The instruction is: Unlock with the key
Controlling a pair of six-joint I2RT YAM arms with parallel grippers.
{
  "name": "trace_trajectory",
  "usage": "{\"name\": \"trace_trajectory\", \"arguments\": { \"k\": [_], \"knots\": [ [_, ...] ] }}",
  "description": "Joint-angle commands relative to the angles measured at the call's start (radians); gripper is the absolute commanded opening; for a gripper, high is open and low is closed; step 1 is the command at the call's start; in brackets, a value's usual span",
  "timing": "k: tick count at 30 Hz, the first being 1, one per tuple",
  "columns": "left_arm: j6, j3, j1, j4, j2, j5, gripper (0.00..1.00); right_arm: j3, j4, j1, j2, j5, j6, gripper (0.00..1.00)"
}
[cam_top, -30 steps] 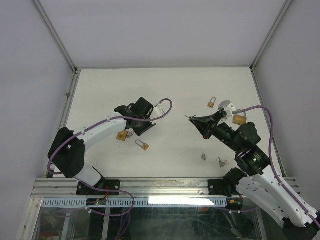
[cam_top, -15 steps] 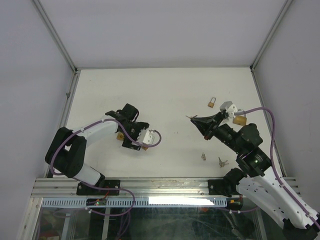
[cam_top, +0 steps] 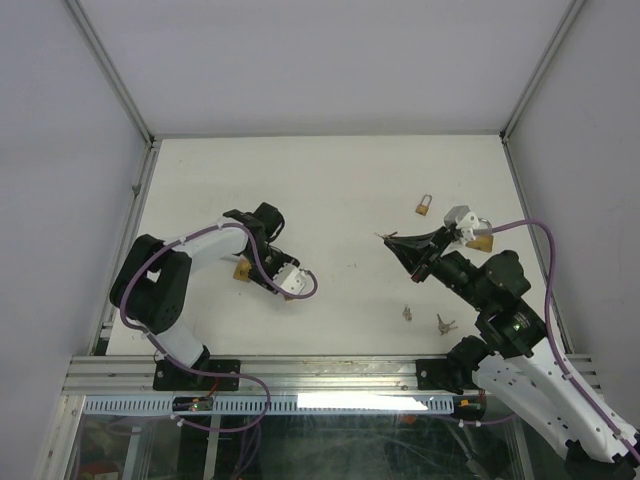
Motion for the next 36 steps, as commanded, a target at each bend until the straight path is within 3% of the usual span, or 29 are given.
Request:
{"name": "trace_trajectory", "arguments": {
  "k": [1,7,13,14,17,18,20,23,25,28,31,36],
  "knots": [
    [0.120,0.028,-0.003,-0.112,0.026,0.036,0.50,0.023,0.026,-0.001,-0.017,-0.010,-0.014,0.00],
    [0.144,0.063,-0.018,-0.102,0.041,0.041,0.64,0.031,0.025,-0.002,-0.005,-0.010,-0.014,0.00],
    [-0.069,0.193,-0.016,-0.120,0.083,0.074,0.62,0.034,0.022,-0.002,0.002,-0.018,-0.047,0.00],
    [-0.093,0.196,-0.011,-0.121,0.074,0.089,0.65,0.031,0.020,-0.003,-0.001,-0.016,-0.050,0.00],
    [-0.170,0.190,-0.009,-0.133,0.006,0.155,0.88,0.027,0.016,-0.002,-0.010,-0.010,-0.051,0.00],
    [-0.221,0.182,-0.010,-0.133,-0.022,0.180,0.92,0.027,0.015,-0.002,-0.010,-0.009,-0.052,0.00],
    [-0.392,0.157,-0.021,-0.097,-0.072,0.197,0.90,0.025,0.017,-0.002,-0.009,-0.009,-0.051,0.00],
    [-0.867,0.151,-0.043,0.023,-0.096,0.146,0.83,0.024,0.021,-0.002,-0.006,-0.010,-0.043,0.00],
    [-1.252,0.157,-0.052,0.114,-0.110,0.007,0.85,0.022,0.027,-0.002,-0.006,-0.010,-0.033,0.00],
    [-1.660,0.195,-0.063,0.088,-0.111,-0.215,0.83,0.012,0.042,-0.002,-0.009,-0.008,-0.022,0.00],
    [-1.889,0.184,-0.083,0.039,-0.116,-0.242,0.91,0.000,0.063,-0.002,-0.007,-0.009,-0.017,0.00],
    [-2.054,0.159,-0.179,0.035,-0.100,-0.296,0.94,-0.006,0.063,-0.002,-0.004,-0.021,0.005,0.00]
  ]
}}
